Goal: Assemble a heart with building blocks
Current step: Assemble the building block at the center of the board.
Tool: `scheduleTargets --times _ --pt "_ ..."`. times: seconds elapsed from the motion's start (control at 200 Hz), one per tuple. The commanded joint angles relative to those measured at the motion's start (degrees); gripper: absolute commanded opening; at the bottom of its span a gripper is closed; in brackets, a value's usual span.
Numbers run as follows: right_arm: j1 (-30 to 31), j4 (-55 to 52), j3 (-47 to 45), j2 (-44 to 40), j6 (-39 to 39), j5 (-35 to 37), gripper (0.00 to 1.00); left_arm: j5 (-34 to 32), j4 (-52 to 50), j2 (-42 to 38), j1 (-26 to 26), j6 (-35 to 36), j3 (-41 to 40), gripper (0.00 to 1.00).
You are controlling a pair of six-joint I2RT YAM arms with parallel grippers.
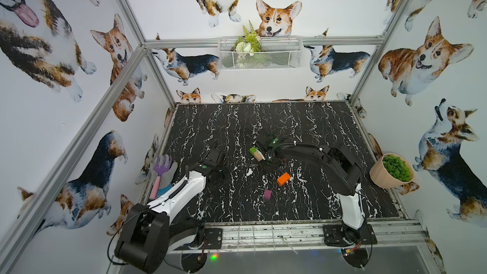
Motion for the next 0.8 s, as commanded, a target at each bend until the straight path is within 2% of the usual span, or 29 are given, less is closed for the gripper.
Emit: scheduleTargets --times 0.0,0.12,0.185,0.2,0.295,0.4,0.455,0.545,0.61,0.701,0.796 --pt "0.0 -1.22 -0.17 -2.49 -0.48 0.63 0.55 -0.07 -0.33 -0.48 0.02 -0.35 0.22 0.41" --pt "0.01 -2.64 -0.3 -6.16 -0.56 1.79 0.62 -0.06 -0.9 -0.72 -0.08 0.12 0.81 0.47" --pt "0.0 -3.87 -0.63 -8.89 -0.48 2.54 0.62 -0.06 -1.29 -0.65 -0.19 0.79 1.63 0.53" --pt "0.02 -4.4 -1.05 -10.43 -0.27 2.86 0.67 -0.07 -1.38 -0.63 -0.25 0.99 1.94 0.54" --pt "0.05 -5.45 -3.47 -16.26 1.07 4.75 0.69 -0.71 -2.63 0.5 -1.45 2.72 4.92 0.58" --pt "-0.75 -7.1 -6.93 -23.83 5.26 10.39 0.69 -4.28 -4.48 3.46 -6.1 4.74 10.95 0.61" --pt "-2.56 -8.72 -8.74 -27.68 9.11 13.51 0.69 -7.34 -5.89 6.32 -10.67 6.5 16.67 0.63" --pt "-9.9 -11.74 -13.25 -35.43 16.89 13.47 0.67 -11.69 -8.4 13.1 -19.02 9.82 26.19 0.64" --pt "-16.97 -12.41 -17.64 -41.74 21.0 10.33 0.66 -12.39 -8.57 18.6 -24.59 13.31 32.53 0.65" --pt "-25.63 -11.7 -23.15 -49.64 23.44 6.33 0.66 -12.2 -9.07 26.73 -31.05 18.41 41.1 0.65" --pt "-31.32 -11.79 -26.62 -54.75 23.76 2.54 0.66 -11.56 -12.73 36.33 -35.88 22.89 50.68 0.65"
